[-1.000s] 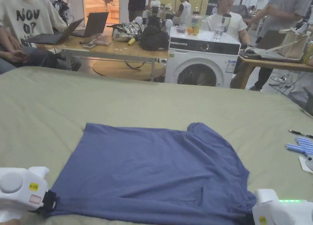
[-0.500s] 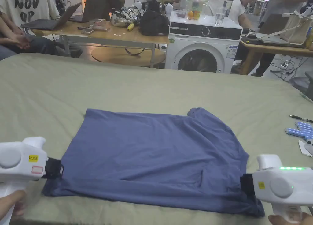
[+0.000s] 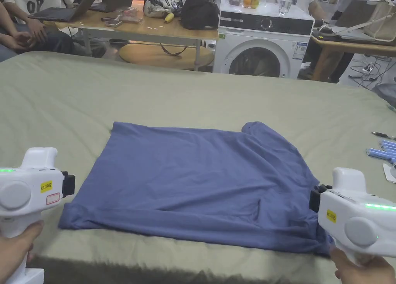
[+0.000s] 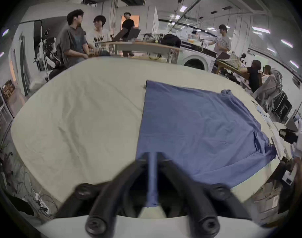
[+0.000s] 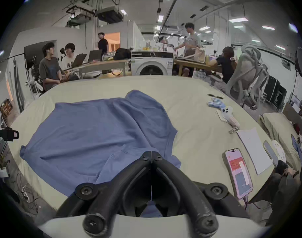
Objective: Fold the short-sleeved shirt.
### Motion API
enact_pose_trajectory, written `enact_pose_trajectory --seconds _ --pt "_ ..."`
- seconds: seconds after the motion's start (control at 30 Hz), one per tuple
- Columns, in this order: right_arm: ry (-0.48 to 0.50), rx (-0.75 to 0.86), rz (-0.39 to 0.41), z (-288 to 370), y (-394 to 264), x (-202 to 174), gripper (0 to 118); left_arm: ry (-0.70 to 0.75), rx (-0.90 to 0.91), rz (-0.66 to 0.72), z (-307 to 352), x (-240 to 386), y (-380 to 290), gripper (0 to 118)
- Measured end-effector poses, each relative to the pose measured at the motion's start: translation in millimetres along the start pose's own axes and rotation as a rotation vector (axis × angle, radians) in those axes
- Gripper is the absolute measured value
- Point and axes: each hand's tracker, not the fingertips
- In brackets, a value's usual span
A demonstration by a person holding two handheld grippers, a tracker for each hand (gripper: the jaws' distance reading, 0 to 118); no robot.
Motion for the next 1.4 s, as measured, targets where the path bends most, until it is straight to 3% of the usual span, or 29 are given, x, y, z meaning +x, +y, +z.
enact_pose_trajectory --seconds 0.2,0.3,0.6,0.63,0.7,0.73,0.83,0.9,1.0,1.03,1.1,1.13,1.2,1.23,1.4 --pt "0.009 0.154 -0.025 21.1 -9.0 -8.1 0 -0.030 0.135 0.011 27.5 4.4 -6.7 0" --pt "-0.004 0.161 0.003 26.9 -8.8 -17.8 0 -0.047 0.138 0.020 34.7 6.4 -5.6 0" --pt "0.010 0.061 0.017 18.5 -14.2 -16.1 0 -0.053 -0.222 0.093 -0.9 -19.4 9.9 0" --pt "0.010 0.052 0.021 17.1 -15.3 -15.6 0 -0.048 -0.255 0.103 -7.7 -22.4 10.4 3" --pt "0.010 0.024 0.025 14.4 -16.9 -14.6 0 -0.026 -0.340 0.124 -25.4 -24.4 7.0 38" --pt "0.012 0.016 0.024 14.1 -18.1 -13.5 0 -0.016 -0.365 0.126 -32.2 -24.6 3.4 46" --pt "-0.001 -0.011 0.038 14.4 -20.2 -9.9 0 0.054 -0.491 0.108 -57.2 -22.4 -13.1 53" --pt "-0.006 -0.031 0.042 15.1 -20.1 -4.4 0 0.040 -0.430 0.103 -54.9 -19.1 -17.8 53" --pt "-0.017 -0.089 0.043 15.1 -17.2 5.9 0 0.062 -0.414 0.016 -48.5 -5.3 -18.4 49" --pt "-0.018 -0.104 0.042 14.1 -15.3 9.6 0 0.048 -0.405 -0.024 -47.1 -1.4 -18.7 41" --pt "-0.039 -0.183 0.058 10.2 -12.8 18.1 0 0.021 -0.401 -0.019 -43.9 0.2 -17.5 10" --pt "-0.035 -0.186 0.052 8.2 -12.1 22.3 4 -0.007 -0.397 -0.001 -43.5 -1.0 -16.8 3" --pt "-0.052 -0.245 0.053 1.8 -14.1 29.8 44 0.007 -0.397 -0.015 -43.9 0.2 -18.0 1" --pt "-0.054 -0.275 0.048 -2.4 -16.3 32.3 56 0.006 -0.395 -0.016 -44.5 -1.2 -18.9 1" --pt "-0.032 -0.447 0.035 -30.3 -42.7 38.1 57 -0.005 -0.377 -0.002 -44.4 -5.9 -22.9 1"
